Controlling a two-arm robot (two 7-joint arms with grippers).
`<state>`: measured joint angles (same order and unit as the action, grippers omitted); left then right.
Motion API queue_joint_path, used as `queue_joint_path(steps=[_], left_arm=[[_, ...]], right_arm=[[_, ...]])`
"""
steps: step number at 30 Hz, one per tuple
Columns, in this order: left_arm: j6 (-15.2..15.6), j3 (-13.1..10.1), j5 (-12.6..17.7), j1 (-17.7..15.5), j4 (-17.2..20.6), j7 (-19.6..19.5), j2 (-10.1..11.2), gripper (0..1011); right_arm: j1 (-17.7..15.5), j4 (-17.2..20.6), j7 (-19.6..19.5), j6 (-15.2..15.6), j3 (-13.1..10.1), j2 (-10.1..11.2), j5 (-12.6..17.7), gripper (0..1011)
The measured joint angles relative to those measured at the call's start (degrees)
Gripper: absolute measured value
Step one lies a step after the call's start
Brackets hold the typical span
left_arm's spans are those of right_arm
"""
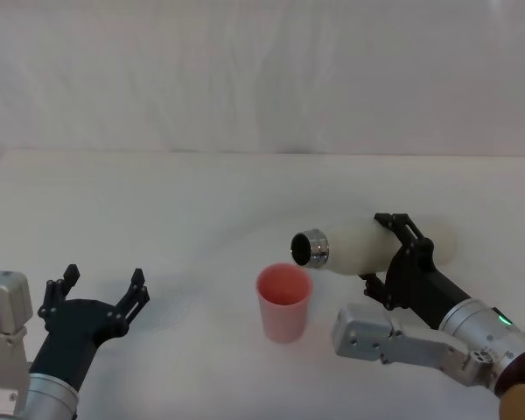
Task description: Grasp the thermos with one hand and pour water into the cup lid.
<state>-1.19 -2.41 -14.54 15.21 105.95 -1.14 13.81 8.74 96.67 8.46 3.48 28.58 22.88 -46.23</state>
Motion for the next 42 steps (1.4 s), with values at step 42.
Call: queue_joint_path(steps=[42], left_arm=[[0.0, 0.0, 0.0, 0.0, 0.0, 0.0, 0.0, 1001]], right_arm=[[1.9, -0.6, 0.4, 2.4, 2.8, 1.1, -7.4, 951]])
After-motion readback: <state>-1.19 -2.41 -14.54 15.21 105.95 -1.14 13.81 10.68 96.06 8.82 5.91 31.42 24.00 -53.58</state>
